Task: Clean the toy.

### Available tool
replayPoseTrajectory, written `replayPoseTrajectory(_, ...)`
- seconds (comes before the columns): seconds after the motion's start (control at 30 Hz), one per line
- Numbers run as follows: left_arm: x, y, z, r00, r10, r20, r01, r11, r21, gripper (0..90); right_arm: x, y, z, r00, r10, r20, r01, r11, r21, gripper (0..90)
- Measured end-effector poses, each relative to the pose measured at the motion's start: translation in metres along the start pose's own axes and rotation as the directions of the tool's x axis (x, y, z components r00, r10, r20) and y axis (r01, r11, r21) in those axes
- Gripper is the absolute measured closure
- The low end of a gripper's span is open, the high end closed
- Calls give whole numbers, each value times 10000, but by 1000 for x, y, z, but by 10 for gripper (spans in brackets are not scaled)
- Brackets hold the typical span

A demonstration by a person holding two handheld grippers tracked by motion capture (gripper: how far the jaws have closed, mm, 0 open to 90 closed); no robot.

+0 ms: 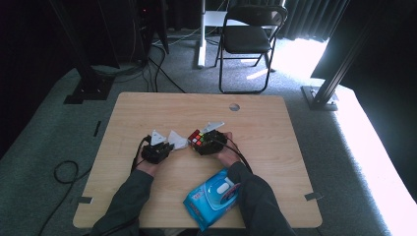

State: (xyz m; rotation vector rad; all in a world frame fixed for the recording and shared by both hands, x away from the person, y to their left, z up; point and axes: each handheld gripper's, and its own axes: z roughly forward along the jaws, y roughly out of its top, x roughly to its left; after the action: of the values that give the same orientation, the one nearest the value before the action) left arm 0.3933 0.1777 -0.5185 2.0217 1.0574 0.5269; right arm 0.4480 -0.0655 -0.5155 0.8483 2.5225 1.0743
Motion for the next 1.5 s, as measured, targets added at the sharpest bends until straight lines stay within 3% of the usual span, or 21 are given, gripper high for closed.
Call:
replayPoseTrajectory(0.33,-4,0,1,9999,49,125,-48,10000,-25,834,-1,-2,2,9999,82,-88,-80,9997,217,338)
replayPoseTrajectory(0.43,-5,0,2,9998,69,180,-69,10000,-16,832,-1,-2,2,9994,161,-312,-154,9997,211,293)
replayPoseTrajectory(0.57,-5,-1,3,9998,68,198,-68,10000,6,831,-1,-1,-3,9997,134,-216,-137,9998,-109,231)
replayPoseTrajectory(0.77,-5,-1,3,9997,57,217,-57,10000,4,828,3,2,-13,9994,-265,-225,245,9962,-841,220)
replayPoseTrajectory(0.83,-4,-2,3,9998,67,210,-68,10000,9,827,3,3,-17,9994,-204,-290,168,9928,-1188,222)
replayPoseTrajectory(0.93,-3,-2,3,9998,80,189,-80,10000,15,825,0,5,-23,9995,-160,-286,112,9870,-1604,256)
replayPoseTrajectory(1.07,-4,-2,3,9998,59,200,-59,10000,-6,823,-5,6,-27,9999,78,-111,-97,9836,-1801,397)
replayPoseTrajectory(1.17,-4,-1,2,9997,41,222,-41,10000,-11,822,-11,6,-26,9994,352,75,-335,9853,-1678,485)
replayPoseTrajectory(1.3,-4,-2,3,9997,72,224,-73,10000,11,822,-18,4,-24,9964,841,119,-812,9842,-1576,534)
replayPoseTrajectory(1.5,-4,-2,3,9997,71,230,-71,10000,0,821,-22,3,-20,9936,1117,158,-1087,9856,-1298,572)
